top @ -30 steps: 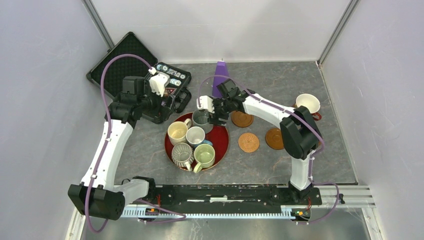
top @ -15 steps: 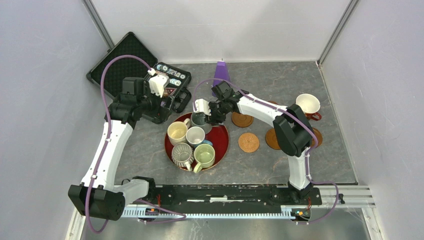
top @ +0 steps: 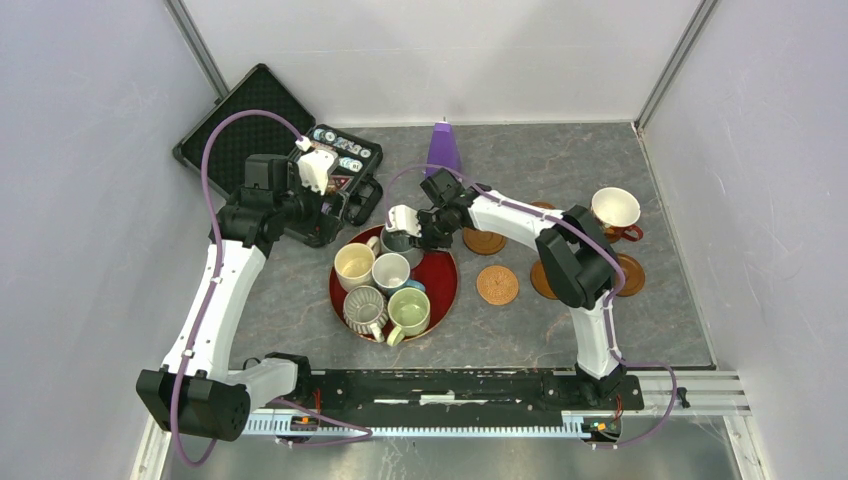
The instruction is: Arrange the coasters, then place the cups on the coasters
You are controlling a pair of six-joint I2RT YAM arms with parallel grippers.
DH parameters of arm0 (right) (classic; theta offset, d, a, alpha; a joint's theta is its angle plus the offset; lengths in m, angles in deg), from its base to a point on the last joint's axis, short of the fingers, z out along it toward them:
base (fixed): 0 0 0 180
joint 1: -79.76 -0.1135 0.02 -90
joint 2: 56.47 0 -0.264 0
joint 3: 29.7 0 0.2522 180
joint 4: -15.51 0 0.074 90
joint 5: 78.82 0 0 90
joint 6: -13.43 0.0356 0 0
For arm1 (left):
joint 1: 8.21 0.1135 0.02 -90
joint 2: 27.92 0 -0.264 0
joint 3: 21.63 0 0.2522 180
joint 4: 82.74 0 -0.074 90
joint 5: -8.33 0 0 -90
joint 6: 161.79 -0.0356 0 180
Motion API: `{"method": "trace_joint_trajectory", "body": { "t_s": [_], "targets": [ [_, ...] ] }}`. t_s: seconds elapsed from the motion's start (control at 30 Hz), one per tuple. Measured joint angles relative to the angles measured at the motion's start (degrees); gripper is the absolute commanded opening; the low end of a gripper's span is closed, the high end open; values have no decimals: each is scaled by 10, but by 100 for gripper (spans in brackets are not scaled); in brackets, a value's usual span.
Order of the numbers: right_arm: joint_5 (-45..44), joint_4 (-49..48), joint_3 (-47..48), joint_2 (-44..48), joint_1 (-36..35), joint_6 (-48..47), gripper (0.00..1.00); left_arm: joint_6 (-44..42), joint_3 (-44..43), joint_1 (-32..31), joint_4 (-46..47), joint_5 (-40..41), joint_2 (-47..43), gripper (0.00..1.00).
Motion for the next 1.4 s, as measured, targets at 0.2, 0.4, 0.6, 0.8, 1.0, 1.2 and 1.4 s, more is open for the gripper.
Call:
{"method": "trace_joint_trajectory", "body": {
  "t_s": [0.2,0.4,0.6,0.8,1.0,1.2,1.4],
  "targets": [
    [6,-2,0,3,0,22,4,0,0,0,0,0,0,100],
    [8,-5,-29,24,10,43,0,0,0,0,-7,-4,-1,100],
    [34,-5,-94,83,42,76,0,0,0,0,-10,-5,-5,100],
    [78,-39,-148,167,110,126,0,0,0,0,-10,-10,-9,100],
    [107,-51,-186,253,190,132,0,0,0,0,-11,-22,-9,100],
    [130,39,-206,315,292,62,0,-1,0,0,-11,-46,-7,100],
    [129,130,-293,382,409,-13,0,-2,0,0,-9,-70,-1,100]
  ]
}}
